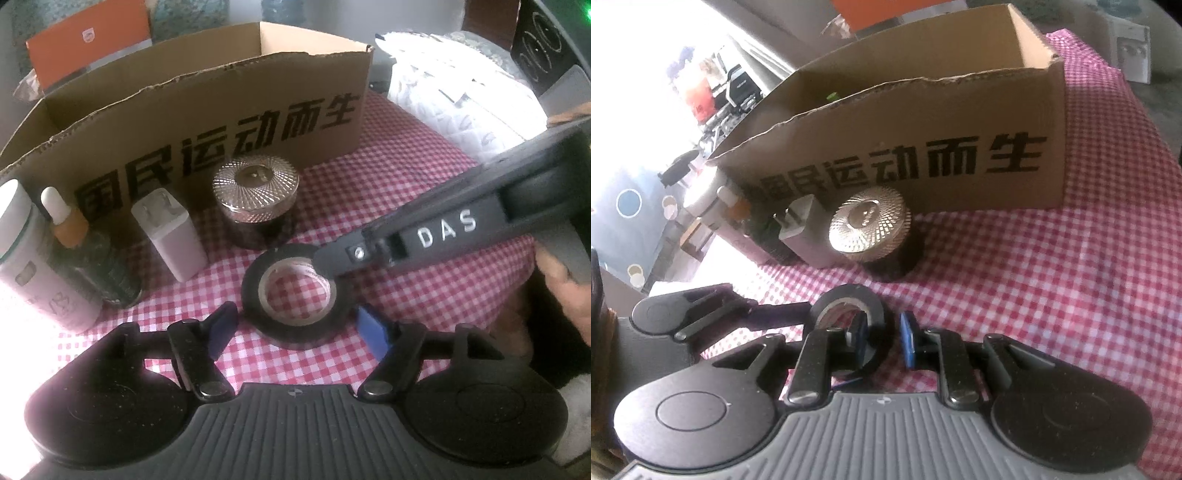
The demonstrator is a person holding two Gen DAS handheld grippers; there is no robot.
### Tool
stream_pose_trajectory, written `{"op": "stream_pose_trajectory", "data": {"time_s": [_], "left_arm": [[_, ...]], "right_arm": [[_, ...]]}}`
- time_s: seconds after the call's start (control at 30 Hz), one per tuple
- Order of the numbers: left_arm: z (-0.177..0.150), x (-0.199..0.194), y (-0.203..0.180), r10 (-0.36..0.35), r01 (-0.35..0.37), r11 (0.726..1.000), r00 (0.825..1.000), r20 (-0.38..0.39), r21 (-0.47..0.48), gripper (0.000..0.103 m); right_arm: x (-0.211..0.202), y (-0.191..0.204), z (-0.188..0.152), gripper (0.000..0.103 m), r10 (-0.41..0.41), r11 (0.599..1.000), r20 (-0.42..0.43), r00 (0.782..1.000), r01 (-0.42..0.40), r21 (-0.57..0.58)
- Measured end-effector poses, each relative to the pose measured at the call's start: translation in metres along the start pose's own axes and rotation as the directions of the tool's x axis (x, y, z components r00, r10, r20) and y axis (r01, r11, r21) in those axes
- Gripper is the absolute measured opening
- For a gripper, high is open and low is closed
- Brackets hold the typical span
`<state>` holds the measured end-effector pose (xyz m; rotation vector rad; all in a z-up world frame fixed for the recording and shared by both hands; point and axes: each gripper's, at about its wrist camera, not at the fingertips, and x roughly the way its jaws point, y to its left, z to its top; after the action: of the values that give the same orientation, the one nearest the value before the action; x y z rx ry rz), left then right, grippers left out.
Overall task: Organize rigid objects
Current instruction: 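Grasp the black tape roll by its rim with the right gripper, then lift the tape roll into the cardboard box and open the right gripper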
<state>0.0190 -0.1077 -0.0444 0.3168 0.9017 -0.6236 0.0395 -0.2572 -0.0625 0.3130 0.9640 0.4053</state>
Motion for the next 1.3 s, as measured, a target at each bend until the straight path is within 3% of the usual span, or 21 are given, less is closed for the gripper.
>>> {"op": "stream_pose_trajectory", "data": {"time_s": [0.13,0.6,1.3], "left_arm": [[0.000,0.001,0.000,0.001,-0.001,1.000,1.000,0.006,-0.008,0.065],[0.006,0.001,-0.001,0.023,-0.023,0.999,1.000,-0.003,-0.037,0.064],[0.014,-0.036,-0.004,0.047,-0.042,0.998,0.994,0.096,-0.056,0.064]], "right_arm": [[0.004,0.006,-0.003,0.022,0.000,1.000,-0.010,1.000,0.000,-0.025],[0.003,0.015,-0.006,0.022,-0.048,0.997,0.024,0.999,0.049,-0.064],[-0.036,0.042,-0.001,0.022,-0.075,0.989,0.119,0.990,0.089,-0.117]]}}
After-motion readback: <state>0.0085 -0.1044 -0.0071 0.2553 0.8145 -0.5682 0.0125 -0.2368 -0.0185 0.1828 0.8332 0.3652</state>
